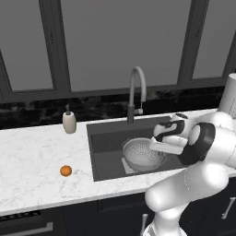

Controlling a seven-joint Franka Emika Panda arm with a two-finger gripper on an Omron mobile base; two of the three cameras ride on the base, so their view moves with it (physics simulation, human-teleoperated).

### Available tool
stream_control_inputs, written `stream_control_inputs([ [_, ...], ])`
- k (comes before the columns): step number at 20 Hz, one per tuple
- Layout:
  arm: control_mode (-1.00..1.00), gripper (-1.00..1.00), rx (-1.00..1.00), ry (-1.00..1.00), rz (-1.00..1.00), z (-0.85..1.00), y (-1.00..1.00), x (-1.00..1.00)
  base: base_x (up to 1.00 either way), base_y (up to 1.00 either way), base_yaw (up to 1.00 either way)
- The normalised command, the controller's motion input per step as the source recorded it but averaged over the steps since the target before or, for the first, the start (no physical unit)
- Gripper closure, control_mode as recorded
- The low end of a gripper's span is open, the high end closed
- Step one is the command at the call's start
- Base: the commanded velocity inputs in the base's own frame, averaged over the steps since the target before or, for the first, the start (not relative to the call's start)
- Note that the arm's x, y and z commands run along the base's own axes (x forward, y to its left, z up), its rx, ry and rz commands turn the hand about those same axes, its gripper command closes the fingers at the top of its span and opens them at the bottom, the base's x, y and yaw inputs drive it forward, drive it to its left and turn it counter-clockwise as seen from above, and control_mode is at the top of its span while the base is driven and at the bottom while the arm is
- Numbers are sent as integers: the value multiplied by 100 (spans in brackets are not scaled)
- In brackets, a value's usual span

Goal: Put the colander in the sink, put the tangerine, pear in the colander, and turn on the sink faucet and pour water over the colander.

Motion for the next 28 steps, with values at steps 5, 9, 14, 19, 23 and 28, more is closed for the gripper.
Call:
stream_control_inputs([
  [5, -100, 100, 0, 0, 7, -27, 1, 21, 0, 0, 0],
  [9, -100, 100, 0, 0, 6, -32, 5, 19, 0, 0, 0],
  [14, -100, 100, 0, 0, 6, -29, 2, 15, 0, 0, 0],
  [19, -100, 100, 0, 0, 4, -24, 0, 5, 0, 0, 0],
  [23, -100, 100, 0, -2, 1, -18, 0, 13, 0, 0, 0],
  [28, -100, 100, 0, -6, 0, -4, 0, 23, 0, 0, 0],
])
